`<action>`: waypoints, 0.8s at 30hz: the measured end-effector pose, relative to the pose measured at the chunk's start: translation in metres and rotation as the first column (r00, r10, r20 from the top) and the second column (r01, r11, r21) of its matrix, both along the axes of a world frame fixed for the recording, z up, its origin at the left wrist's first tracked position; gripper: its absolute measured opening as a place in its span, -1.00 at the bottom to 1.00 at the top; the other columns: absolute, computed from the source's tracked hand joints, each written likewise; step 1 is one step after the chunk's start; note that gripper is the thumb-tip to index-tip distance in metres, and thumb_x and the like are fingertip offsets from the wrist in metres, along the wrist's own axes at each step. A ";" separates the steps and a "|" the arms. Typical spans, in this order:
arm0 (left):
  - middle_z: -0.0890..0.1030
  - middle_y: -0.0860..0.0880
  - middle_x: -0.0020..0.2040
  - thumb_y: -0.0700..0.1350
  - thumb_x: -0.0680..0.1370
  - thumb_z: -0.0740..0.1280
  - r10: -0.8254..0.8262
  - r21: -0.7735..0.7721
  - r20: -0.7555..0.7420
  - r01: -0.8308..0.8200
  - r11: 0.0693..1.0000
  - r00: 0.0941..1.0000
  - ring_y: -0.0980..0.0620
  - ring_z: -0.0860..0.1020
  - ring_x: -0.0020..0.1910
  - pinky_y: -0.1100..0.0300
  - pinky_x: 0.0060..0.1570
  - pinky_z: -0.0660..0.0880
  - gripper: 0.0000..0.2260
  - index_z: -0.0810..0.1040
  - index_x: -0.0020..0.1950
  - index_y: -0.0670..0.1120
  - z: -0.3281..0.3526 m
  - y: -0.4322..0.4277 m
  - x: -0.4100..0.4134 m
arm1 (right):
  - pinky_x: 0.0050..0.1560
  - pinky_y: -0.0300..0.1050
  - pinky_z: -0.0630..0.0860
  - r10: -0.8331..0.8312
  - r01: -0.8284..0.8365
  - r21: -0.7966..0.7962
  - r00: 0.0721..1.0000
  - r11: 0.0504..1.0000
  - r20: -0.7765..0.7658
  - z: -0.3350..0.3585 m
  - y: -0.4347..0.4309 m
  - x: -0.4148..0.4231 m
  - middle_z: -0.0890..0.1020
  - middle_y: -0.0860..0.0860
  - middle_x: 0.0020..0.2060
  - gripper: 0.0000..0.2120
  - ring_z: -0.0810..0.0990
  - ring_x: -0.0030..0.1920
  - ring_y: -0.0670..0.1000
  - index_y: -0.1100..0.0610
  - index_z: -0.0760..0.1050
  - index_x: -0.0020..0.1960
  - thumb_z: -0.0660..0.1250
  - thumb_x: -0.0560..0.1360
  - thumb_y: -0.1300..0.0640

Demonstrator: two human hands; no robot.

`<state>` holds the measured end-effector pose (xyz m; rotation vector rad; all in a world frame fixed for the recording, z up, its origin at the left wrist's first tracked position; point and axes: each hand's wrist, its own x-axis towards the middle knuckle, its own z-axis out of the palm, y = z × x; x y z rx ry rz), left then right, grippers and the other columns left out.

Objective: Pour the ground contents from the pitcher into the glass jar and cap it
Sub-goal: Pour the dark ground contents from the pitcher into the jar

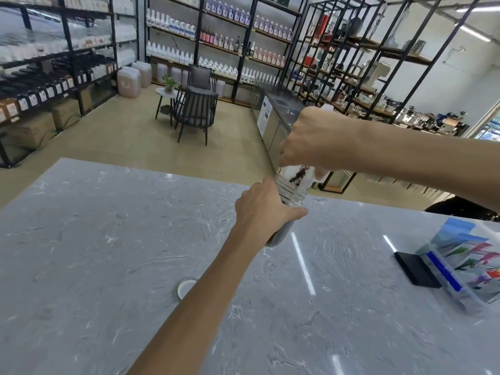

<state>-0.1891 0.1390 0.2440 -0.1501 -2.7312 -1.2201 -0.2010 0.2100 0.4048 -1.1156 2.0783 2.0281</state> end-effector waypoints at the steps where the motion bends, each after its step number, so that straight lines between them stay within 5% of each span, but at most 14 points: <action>1: 0.64 -0.06 0.08 0.34 0.33 0.53 -0.002 -0.008 0.003 0.002 1.000 1.000 -0.14 0.60 0.09 0.05 -0.09 0.42 -0.35 0.47 0.17 -0.07 0.001 0.000 0.000 | -0.16 -0.10 0.37 0.014 -0.014 0.010 1.000 1.000 0.008 0.000 -0.001 0.001 0.62 -0.09 0.01 -0.54 0.61 -0.03 0.03 -0.06 0.47 0.27 0.46 0.44 -0.18; 5: 0.64 -0.06 0.09 0.33 0.34 0.53 -0.007 -0.004 0.017 0.007 1.000 1.000 -0.15 0.59 0.10 0.05 -0.08 0.42 -0.35 0.48 0.19 -0.09 0.001 0.001 0.002 | -0.04 -0.08 0.49 0.014 -0.014 0.007 0.999 1.000 0.032 0.004 -0.004 0.003 0.63 -0.10 0.07 -0.48 0.62 0.04 0.04 -0.07 0.44 0.33 0.46 0.45 -0.19; 13: 0.62 -0.05 0.09 0.32 0.35 0.53 -0.001 0.008 0.037 0.001 1.000 0.999 -0.14 0.59 0.10 0.07 -0.11 0.37 -0.36 0.47 0.18 -0.09 0.000 0.002 0.005 | -0.13 -0.09 0.36 0.019 -0.020 0.041 1.000 0.999 0.016 0.001 -0.007 0.009 0.61 -0.10 0.12 -0.48 0.63 0.06 0.04 -0.07 0.41 0.35 0.46 0.46 -0.16; 24: 0.62 -0.07 0.11 0.29 0.37 0.53 -0.003 -0.011 0.030 0.003 1.000 1.000 -0.15 0.58 0.11 0.06 -0.09 0.35 -0.37 0.46 0.20 -0.11 0.000 -0.003 0.008 | 0.09 -0.02 0.57 -0.014 0.016 -0.068 0.999 0.998 0.035 0.012 -0.011 0.023 0.58 -0.12 0.23 -0.35 0.61 0.14 0.04 -0.06 0.35 0.43 0.47 0.42 -0.21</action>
